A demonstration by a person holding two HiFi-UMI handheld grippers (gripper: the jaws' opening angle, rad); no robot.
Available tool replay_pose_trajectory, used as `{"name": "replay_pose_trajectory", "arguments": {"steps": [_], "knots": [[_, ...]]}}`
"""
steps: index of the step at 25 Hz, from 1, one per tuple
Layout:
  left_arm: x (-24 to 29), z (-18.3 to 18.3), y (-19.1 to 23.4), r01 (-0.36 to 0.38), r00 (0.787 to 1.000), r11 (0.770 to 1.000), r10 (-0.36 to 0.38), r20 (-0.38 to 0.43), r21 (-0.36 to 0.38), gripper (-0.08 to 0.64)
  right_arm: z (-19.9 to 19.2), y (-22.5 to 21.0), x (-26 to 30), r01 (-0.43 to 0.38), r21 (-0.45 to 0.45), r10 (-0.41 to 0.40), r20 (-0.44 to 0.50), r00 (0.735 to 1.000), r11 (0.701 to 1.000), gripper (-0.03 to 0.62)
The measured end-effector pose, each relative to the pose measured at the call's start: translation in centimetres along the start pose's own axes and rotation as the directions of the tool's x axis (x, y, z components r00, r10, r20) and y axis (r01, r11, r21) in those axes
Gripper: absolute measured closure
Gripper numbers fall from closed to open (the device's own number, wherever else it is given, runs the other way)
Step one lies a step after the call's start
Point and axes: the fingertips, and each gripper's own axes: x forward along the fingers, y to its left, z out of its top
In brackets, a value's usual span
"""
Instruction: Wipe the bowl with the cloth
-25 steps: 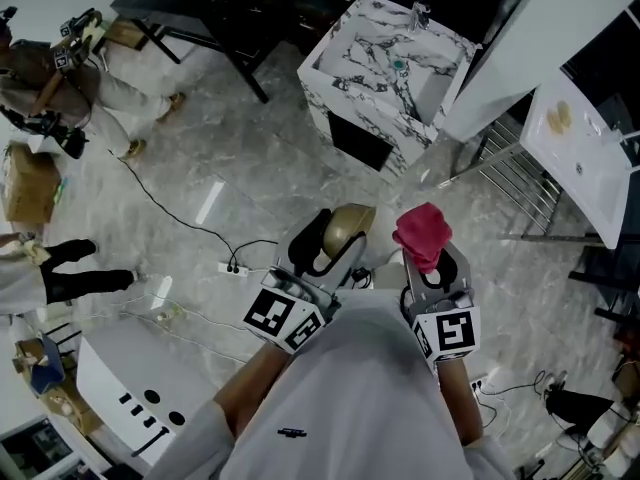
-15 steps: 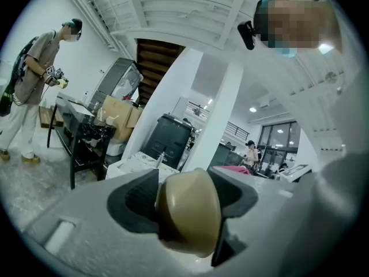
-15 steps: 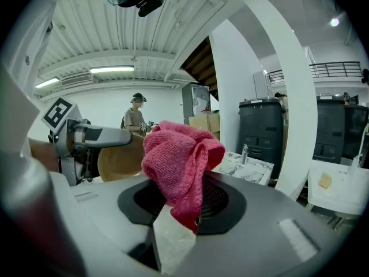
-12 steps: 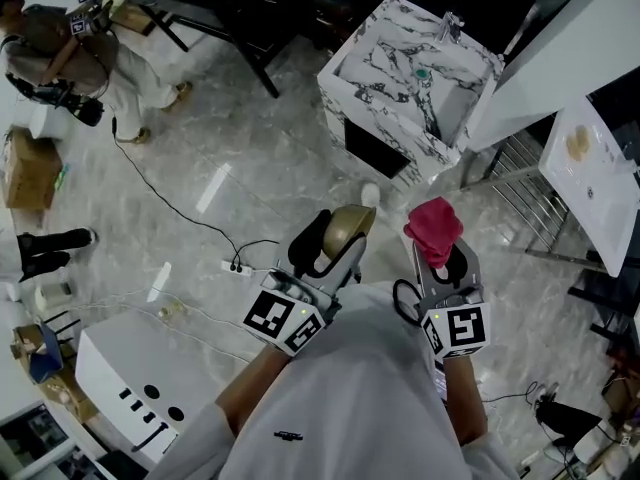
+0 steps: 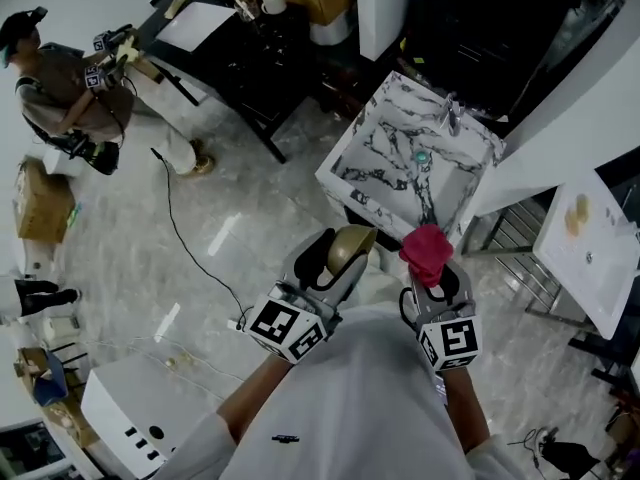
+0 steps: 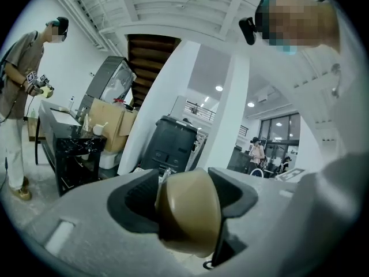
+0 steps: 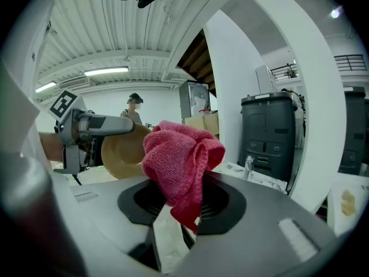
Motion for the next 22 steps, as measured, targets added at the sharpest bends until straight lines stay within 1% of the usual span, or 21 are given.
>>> {"name": "replay_pose_trajectory", "arguments": {"steps": [5, 9, 12, 16, 20, 22], "knots": [[6.3, 1.8, 2.6, -0.005, 1.000, 1.000, 0.005, 0.011, -0.018, 0.287, 3.0, -3.1, 4.7, -0.042, -0.104, 0.045, 0.020, 0.999, 0.994, 0.454], [10.4, 2.7, 4.0, -0.004, 1.000, 1.000, 0.004, 0.015, -0.022, 0.287, 3.2, -5.2, 7.8, -0.083, -0.112, 0.084, 0.000, 0.996, 0.990, 0.454], [12.5, 3.2, 4.5, -0.010, 1.000, 1.000, 0.011, 0.020, -0.011, 0.287, 3.5, -6.0, 9.3, -0.128, -0.146, 0.125, -0.029, 0.992, 0.981, 0.454], [13.8, 3.5, 5.0, -0.015, 1.000, 1.000, 0.015, 0.003, -0.007, 0.287, 3.7, -5.6, 11.0, -0.200, -0.181, 0.193, -0.057, 0.980, 0.963, 0.454], [14.0, 3.9, 5.4, -0.035, 0.999, 0.999, 0.035, 0.021, -0.027, 0.287, 3.2, -4.9, 12.0, -0.258, -0.261, 0.229, -0.136, 0.964, 0.930, 0.454], [14.0, 3.9, 5.6, -0.043, 0.999, 0.999, 0.044, 0.020, -0.022, 0.287, 2.8, -4.4, 12.4, -0.279, -0.271, 0.245, -0.155, 0.957, 0.921, 0.454]]}}
